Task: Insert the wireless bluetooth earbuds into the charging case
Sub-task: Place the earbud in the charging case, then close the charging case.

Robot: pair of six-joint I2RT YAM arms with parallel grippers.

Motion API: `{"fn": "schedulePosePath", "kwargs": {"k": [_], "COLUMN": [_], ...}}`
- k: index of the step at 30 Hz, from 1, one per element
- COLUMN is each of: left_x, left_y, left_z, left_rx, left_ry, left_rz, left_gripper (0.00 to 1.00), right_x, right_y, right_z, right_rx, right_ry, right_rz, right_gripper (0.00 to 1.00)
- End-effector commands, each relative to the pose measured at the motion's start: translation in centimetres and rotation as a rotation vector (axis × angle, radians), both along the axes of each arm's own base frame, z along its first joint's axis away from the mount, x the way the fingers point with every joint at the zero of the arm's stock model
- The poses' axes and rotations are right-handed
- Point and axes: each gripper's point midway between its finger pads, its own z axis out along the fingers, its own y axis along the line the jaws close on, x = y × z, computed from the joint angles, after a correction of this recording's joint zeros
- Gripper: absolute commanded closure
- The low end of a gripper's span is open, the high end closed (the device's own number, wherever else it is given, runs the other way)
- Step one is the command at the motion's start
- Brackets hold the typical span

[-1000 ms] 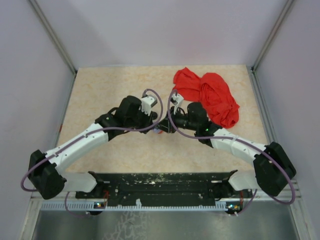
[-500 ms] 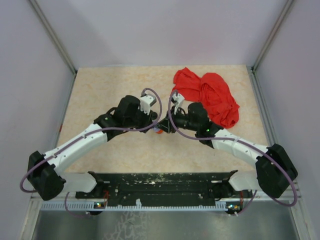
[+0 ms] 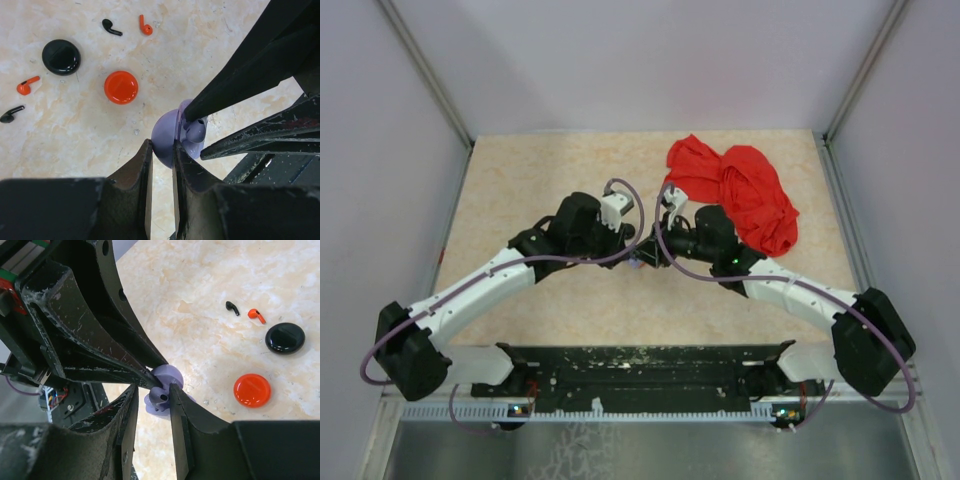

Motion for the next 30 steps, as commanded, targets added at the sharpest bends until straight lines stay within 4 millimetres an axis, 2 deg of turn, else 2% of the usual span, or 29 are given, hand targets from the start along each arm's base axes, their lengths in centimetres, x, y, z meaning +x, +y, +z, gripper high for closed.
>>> {"fn": "schedulePosePath", "kwargs": {"k": [1,7,11,19,20,23,25,30], "left_x": [-0.5,-0.8,-0.3,-0.2,-0.2,-0.3,-0.1,0.3], "left_y": [-1.0,-0.2,0.0,-0.2,-0.3,-0.3,-0.2,0.3], "left_z": [1.1,0.6,0.7,1.1,1.3,1.2,1.1,1.2], "left_rx": [-0.061,-0.048,-0.038,-0.056,-0.061,-0.074,-0.087,-0.140], "left_ry": [0.002,0.031,0.009,0.016,0.017,0.021,0.020,0.020], "left_rz": [-0.038,0.004,0.023,0.037,0.036,0.041,0.066,0.123], "left_gripper": [1.00,1.00,1.00,1.00,1.00,1.00,0.99,0.99], "right_x": [0.5,0.6,0.1,-0.7,-0.8,-1.3,-1.3,-0.8], "right_y": [-0.4,-1.5,-2.4,-3.2,-3.4,-3.8,-4.1,-4.5], "right_z": [2.1,3.3,4.4,4.0,4.0,4.0,3.6,2.7], "right_rx": [0.014,0.016,0.025,0.000,0.004,0.023,0.030,0.106], "right_ry": [-0.082,-0.126,-0.169,-0.240,-0.253,-0.286,-0.290,-0.176], "right_rz": [-0.023,-0.070,-0.084,-0.063,-0.063,-0.064,-0.075,-0.019], "right_gripper": [0.67,0.66,0.62,0.57,0.55,0.38,0.33,0.31]}}
